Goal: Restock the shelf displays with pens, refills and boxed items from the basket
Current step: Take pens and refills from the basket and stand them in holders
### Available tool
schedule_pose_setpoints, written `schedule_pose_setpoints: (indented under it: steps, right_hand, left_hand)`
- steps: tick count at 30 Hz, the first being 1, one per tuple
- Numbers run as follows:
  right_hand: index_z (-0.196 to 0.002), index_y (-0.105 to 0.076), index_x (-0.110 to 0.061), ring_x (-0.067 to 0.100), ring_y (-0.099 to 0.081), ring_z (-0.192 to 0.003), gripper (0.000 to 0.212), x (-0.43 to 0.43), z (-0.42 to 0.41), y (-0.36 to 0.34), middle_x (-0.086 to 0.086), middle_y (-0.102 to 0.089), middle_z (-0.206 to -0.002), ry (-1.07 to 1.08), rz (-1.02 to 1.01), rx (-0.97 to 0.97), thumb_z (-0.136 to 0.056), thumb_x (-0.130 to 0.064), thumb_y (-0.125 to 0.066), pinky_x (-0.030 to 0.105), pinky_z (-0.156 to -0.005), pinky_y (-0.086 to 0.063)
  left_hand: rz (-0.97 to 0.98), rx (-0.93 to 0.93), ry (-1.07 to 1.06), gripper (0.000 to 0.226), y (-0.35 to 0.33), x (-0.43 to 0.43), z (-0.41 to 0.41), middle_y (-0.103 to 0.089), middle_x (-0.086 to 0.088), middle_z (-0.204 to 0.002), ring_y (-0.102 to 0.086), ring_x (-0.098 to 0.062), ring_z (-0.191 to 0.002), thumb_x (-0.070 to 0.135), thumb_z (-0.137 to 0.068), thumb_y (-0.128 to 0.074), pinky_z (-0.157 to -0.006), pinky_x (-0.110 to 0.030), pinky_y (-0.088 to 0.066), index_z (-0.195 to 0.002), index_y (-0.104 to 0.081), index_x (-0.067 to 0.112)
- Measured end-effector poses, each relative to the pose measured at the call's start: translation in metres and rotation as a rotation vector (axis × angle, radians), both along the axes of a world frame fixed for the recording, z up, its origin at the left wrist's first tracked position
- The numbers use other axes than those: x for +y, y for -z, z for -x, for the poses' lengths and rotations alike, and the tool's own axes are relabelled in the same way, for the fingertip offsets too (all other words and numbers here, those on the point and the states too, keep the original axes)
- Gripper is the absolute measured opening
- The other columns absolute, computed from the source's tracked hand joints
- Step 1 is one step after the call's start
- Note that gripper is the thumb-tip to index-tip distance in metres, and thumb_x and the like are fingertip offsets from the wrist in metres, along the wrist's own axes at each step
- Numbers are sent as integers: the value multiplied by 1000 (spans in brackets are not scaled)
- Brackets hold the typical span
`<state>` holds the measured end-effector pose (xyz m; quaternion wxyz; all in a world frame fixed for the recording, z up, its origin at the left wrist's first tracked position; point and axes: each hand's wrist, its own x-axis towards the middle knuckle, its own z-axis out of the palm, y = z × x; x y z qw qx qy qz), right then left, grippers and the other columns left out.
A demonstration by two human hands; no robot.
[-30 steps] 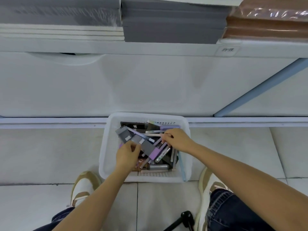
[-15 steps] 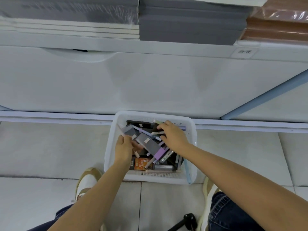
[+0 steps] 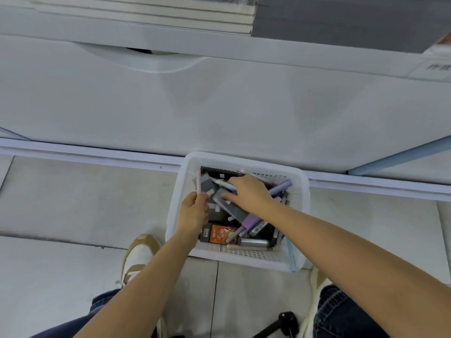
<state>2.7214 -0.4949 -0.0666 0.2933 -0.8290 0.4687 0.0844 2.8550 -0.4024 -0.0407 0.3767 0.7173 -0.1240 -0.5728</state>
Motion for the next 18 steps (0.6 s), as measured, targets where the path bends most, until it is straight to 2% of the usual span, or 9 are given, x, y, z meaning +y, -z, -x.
schedule_pose_setpoints:
  steps: [1, 3, 5, 8, 11, 13, 15, 17, 18]
  right_hand:
    - [-79, -51, -17, 19, -52, -62, 28, 0, -3, 3, -2, -49, -66, 31, -18, -5, -92, -39, -60, 28, -50, -33]
    - [-72, -54, -15, 19, -53, -59, 29, -1, -5, 7, -1, -53, -63, 120, -75, -76, -88, -35, -67, 27, -50, -32]
    - [-71, -59, -15, 16, -53, -57, 26, -1, -3, 6, -1, -55, -62, 190, -115, -160, -87, -33, -68, 28, -53, -36]
    - [-73, -60, -13, 14, -49, -54, 28, -1, 4, -2, -2, -53, -60, 276, -101, -273, -91, -34, -62, 29, -53, -33]
    - [-81, -67, -10, 23, -59, -62, 27, 4, 13, -17, 10, -63, -70, 234, -304, -343, -91, -34, -63, 34, -59, -45]
    - [-84, -65, -11, 11, -60, -58, 25, 15, 16, -27, 5, -63, -69, 185, -455, -367, -91, -35, -63, 27, -59, -48]
    - [-91, -62, -4, 13, -64, -61, 30, 24, 19, -35, 9, -64, -73, 251, -560, -424, -95, -34, -58, 26, -61, -50]
    - [-91, -57, -2, 19, -54, -58, 32, 28, 23, -42, 8, -55, -70, 366, -657, -501, -101, -30, -46, 29, -60, -43]
    - [-91, -56, -3, 17, -48, -58, 31, 28, 26, -46, 5, -51, -69, 397, -676, -535, -103, -27, -41, 30, -60, -41]
  left_hand:
    - [-3, 2, 9, 15, 0, 1, -1, -40, 3, -57, -32, -7, -45, 12, -98, -46, -44, -21, -28, -84, -52, 10]
    - [-5, -2, 25, 16, 0, 3, -3, -42, 2, -59, -33, -8, -47, 14, -98, -47, -45, -21, -30, -83, -52, 11]
    - [1, -23, 42, 15, 1, 5, -4, -44, 0, -62, -36, -8, -50, 16, -98, -49, -46, -20, -33, -85, -52, 11]
    - [41, -49, 28, 17, 0, 3, -1, -50, -2, -68, -43, -8, -55, 24, -99, -52, -49, -17, -40, -88, -54, 11]
    - [118, 36, 16, 28, -5, -6, 10, -59, -5, -80, -52, -9, -63, 33, -97, -55, -60, -20, -44, -100, -61, 6]
    - [172, 83, 29, 36, -9, -11, 20, -63, -10, -84, -58, -10, -66, 32, -99, -52, -61, -20, -47, -106, -62, -1]
    - [212, 64, 20, 32, -14, -15, 29, -66, -4, -77, -63, -5, -65, 30, -101, -47, -56, -16, -49, -99, -61, 1]
    - [223, -6, 6, 29, -15, -15, 36, -58, 6, -63, -57, -2, -57, 30, -103, -43, -54, -13, -46, -86, -56, 11]
    - [207, -38, 0, 30, -15, -15, 37, -57, 5, -65, -56, -5, -61, 31, -103, -41, -59, -16, -47, -84, -55, 13]
